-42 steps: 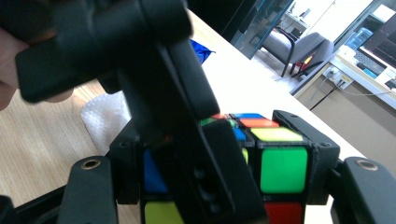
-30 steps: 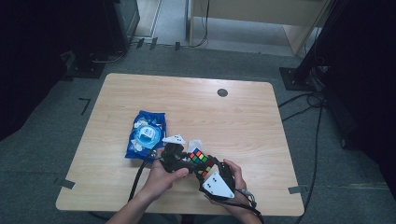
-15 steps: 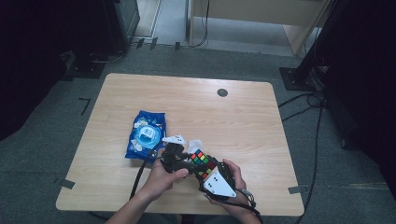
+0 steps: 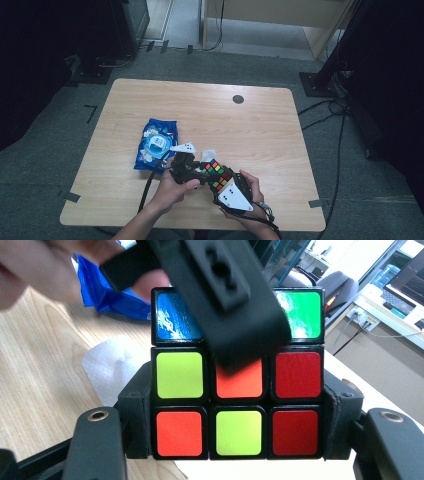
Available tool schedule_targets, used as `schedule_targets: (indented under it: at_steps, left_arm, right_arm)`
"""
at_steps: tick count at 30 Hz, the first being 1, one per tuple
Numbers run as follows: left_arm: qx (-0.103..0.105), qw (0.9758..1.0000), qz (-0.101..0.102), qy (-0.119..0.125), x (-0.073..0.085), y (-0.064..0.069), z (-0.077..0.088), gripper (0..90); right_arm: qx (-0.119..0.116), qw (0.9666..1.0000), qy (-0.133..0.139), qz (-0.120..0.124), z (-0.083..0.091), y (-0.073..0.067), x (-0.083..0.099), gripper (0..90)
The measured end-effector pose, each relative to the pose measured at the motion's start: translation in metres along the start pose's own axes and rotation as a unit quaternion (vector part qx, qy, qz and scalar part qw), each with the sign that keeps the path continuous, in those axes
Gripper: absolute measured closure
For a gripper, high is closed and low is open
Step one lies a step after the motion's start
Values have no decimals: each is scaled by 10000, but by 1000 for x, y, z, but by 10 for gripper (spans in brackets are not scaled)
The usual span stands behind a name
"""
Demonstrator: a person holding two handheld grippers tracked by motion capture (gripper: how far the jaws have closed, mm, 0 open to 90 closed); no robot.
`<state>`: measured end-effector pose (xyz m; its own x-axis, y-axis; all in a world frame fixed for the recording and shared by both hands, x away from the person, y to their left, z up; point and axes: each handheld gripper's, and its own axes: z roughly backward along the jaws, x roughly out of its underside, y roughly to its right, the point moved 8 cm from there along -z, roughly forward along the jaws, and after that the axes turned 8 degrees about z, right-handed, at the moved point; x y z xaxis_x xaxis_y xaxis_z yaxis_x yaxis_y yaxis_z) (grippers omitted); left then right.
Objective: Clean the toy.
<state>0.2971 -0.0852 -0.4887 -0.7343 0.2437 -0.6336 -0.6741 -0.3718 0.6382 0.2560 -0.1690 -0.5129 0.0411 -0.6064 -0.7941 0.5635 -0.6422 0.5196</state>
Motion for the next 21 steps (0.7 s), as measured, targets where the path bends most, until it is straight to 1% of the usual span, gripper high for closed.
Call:
schedule_targets:
  at_steps: [6, 8, 10, 12, 14, 15, 17, 18, 19, 20, 21]
  left_arm:
    - [17, 9997, -46, 255, -8, -1, 13, 333]
    - [-66, 9992, -50, 384, -12, -5, 20, 338]
    - [-102, 9990, -28, 429, -14, -9, 24, 339]
    - [-214, 9990, -1, 391, -14, -15, 27, 343]
    - [-466, 9985, -143, 249, -11, -22, 26, 350]
    - [-702, 9971, -274, 77, -7, -27, 24, 350]
    - [-963, 9942, -430, -208, 0, -34, 18, 349]
    - [-1114, 9915, -528, -409, 5, -39, 14, 350]
    - [-1326, 9871, -653, -623, 11, -44, 9, 352]
    - [-1484, 9835, -730, -730, 14, -48, 7, 355]
    - [-1672, 9791, -818, -815, 17, -52, 4, 357]
  right_arm:
    - [49, 10000, -45, -58, 0, 5, 4, 349]
    - [82, 9999, -71, -95, 0, 8, 6, 349]
    - [120, 9998, -87, -131, 0, 12, 9, 349]
    - [159, 9996, -118, -187, 1, 18, 12, 349]
    - [167, 9993, -172, -279, 1, 25, 17, 349]
    - [158, 9992, -188, -319, 1, 27, 20, 349]
    - [143, 9987, -232, -422, 2, 33, 26, 349]
    - [129, 9986, -249, -453, 3, 35, 28, 349]
    - [116, 9983, -257, -512, 3, 37, 30, 349]
    - [96, 9981, -254, -552, 4, 40, 32, 348]
    - [80, 9978, -260, -601, 4, 42, 33, 348]
